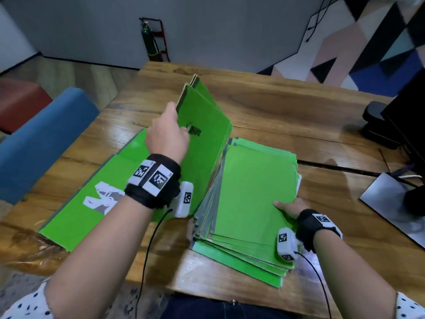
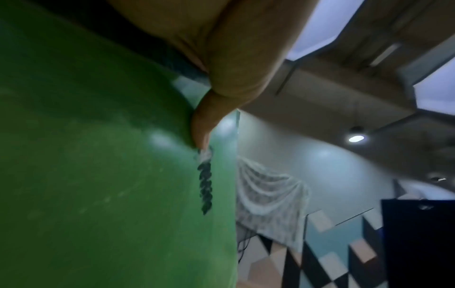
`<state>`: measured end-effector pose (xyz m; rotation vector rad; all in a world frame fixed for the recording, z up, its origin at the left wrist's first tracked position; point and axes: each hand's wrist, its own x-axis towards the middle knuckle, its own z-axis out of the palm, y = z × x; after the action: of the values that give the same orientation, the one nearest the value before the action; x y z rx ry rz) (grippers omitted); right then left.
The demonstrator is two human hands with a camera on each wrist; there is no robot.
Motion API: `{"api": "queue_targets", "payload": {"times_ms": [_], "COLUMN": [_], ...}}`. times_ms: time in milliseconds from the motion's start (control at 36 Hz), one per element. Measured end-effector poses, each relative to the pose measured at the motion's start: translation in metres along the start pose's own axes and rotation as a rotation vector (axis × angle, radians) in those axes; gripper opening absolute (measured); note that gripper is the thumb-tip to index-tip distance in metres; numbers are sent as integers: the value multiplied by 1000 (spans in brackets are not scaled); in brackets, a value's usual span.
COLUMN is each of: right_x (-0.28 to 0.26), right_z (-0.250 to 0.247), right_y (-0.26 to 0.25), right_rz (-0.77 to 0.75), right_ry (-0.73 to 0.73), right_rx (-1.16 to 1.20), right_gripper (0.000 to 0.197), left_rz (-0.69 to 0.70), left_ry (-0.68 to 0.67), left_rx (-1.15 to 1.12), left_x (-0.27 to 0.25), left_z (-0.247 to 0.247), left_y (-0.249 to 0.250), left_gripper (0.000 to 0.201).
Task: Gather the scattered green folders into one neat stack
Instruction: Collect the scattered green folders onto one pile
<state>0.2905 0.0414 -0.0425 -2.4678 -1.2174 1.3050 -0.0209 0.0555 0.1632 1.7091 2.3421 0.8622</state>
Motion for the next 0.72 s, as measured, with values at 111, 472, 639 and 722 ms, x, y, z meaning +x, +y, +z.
{"api": "queue_targets", "payload": {"times_ms": [111,472,639,722], "right_x": [2,3,-19,-13], "right_z": [0,-12,-15,-10], "right_y": [2,9,1,2], "right_rz": [-4,8,-7,21], "right_ry": [-14,-90,-131,-153], "right_rx": [17,430,351,311], "right_gripper": [60,96,78,88], "left_rz": [196,-261,-397,-523], "left_ry": [51,-596,-526,-530], "left_rx": [-40,-463,-273,-305], "left_x": [13,49,15,-2], "left_z": [-24,61,127,129], "left_y": [31,12,-26,-43], "left_gripper": [27,43,65,79]}}
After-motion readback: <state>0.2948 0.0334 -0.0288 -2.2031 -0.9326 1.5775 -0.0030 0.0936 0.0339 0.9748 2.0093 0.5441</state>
